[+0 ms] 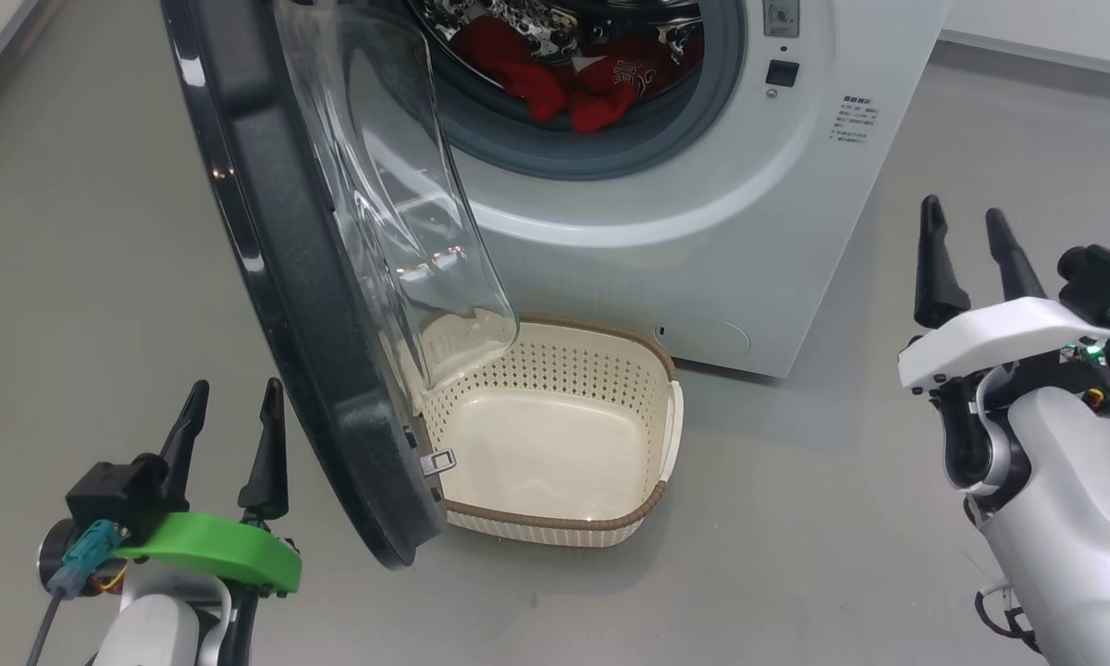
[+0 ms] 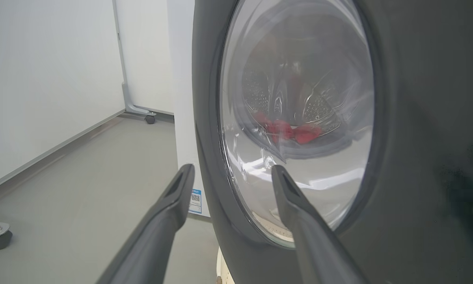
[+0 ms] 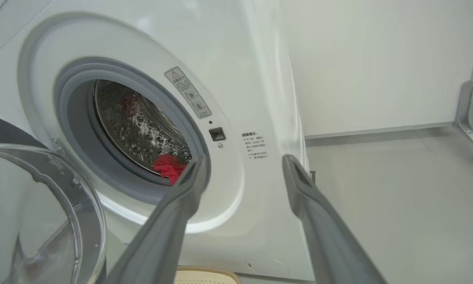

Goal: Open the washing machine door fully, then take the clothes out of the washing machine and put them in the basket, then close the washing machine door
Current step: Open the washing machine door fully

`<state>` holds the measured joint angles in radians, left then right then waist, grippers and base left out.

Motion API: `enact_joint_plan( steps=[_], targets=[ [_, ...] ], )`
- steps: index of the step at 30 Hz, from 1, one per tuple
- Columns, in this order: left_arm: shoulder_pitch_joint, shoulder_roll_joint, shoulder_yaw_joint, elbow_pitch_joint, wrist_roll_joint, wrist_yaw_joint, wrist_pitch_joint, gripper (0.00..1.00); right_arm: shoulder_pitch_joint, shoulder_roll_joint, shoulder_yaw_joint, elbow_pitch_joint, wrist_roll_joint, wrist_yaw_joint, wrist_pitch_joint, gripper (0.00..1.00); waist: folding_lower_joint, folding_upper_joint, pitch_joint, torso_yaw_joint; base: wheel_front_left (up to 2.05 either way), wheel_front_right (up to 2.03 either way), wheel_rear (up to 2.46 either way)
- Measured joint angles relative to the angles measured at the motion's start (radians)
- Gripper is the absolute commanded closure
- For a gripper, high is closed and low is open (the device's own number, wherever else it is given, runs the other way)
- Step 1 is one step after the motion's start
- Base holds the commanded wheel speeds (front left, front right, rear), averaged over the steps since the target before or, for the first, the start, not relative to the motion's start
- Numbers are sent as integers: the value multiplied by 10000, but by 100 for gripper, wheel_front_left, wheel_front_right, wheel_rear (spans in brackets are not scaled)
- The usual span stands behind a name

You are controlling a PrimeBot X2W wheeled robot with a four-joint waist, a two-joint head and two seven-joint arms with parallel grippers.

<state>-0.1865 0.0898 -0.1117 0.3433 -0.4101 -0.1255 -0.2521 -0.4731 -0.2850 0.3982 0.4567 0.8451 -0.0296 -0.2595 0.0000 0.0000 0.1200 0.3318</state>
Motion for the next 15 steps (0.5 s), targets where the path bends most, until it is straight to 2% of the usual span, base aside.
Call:
enact_joint_plan(
  steps=[6,10,15],
  targets=[
    [52,-33,44,-2,46,0,0,0,311,25,272,-347,-2086,-794,0,0,0,0,-16,-48,0,0,0],
    [61,-46,75,-2,100,0,0,0,870,35,493,-374,-3020,-888,0,0,0,0,-48,-61,0,0,0],
    [131,-50,274,21,155,0,0,0,1462,339,548,-198,-3580,-892,0,0,0,0,-140,-113,0,0,0]
  ],
)
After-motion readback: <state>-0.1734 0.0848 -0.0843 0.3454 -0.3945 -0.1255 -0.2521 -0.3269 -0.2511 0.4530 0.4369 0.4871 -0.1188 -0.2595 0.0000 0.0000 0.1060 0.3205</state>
